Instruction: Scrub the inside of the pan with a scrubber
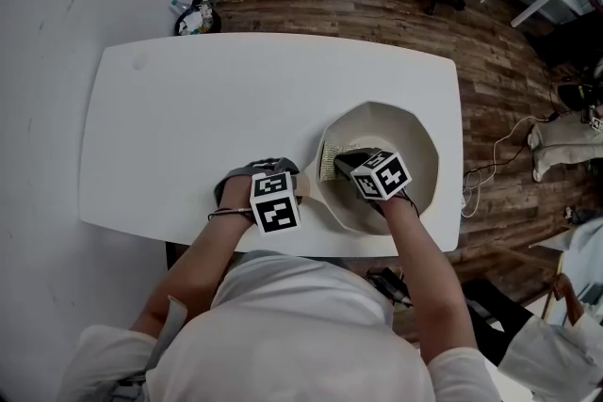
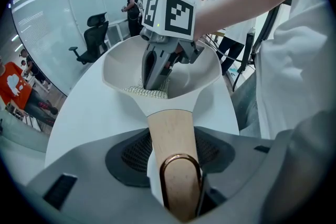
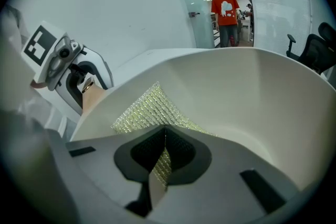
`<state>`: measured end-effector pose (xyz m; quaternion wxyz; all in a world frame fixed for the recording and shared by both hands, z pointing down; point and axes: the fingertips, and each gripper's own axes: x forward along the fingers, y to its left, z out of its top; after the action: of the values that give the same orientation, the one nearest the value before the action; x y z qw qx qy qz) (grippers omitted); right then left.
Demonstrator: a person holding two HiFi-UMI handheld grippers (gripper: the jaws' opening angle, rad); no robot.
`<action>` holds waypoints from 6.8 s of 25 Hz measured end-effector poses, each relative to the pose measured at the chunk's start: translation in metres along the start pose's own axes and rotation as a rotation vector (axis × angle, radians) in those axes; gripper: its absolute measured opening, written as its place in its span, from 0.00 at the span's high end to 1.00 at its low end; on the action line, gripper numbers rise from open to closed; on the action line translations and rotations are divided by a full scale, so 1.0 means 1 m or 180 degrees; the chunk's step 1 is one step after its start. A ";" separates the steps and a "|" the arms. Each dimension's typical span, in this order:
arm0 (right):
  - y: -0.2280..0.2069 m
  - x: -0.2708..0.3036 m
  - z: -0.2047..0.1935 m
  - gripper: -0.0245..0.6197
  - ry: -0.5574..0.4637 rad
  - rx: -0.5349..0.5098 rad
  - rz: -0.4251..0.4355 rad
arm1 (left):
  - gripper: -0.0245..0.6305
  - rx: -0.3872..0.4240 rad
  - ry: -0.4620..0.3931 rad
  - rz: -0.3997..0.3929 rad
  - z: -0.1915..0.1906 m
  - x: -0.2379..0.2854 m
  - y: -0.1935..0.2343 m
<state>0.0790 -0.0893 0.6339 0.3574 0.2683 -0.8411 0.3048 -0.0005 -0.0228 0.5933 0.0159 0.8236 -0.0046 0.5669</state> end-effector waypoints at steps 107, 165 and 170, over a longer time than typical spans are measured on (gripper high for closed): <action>-0.100 -0.085 -0.093 0.93 0.1999 -0.1163 -0.1457 | 0.63 -0.0087 0.0082 0.0074 -0.006 0.000 0.002; -0.062 -0.022 -0.002 0.93 0.0020 -0.0421 -0.1065 | 0.63 0.0100 0.0159 0.0035 -0.004 0.001 0.000; -0.046 -0.015 -0.002 0.93 0.0044 -0.0387 -0.0794 | 0.64 0.0096 0.0161 0.0035 -0.004 0.001 0.001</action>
<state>0.1196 -0.1152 0.6382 0.4138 0.3465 -0.8156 0.2083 -0.0038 -0.0234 0.5955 0.0005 0.8092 -0.0002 0.5876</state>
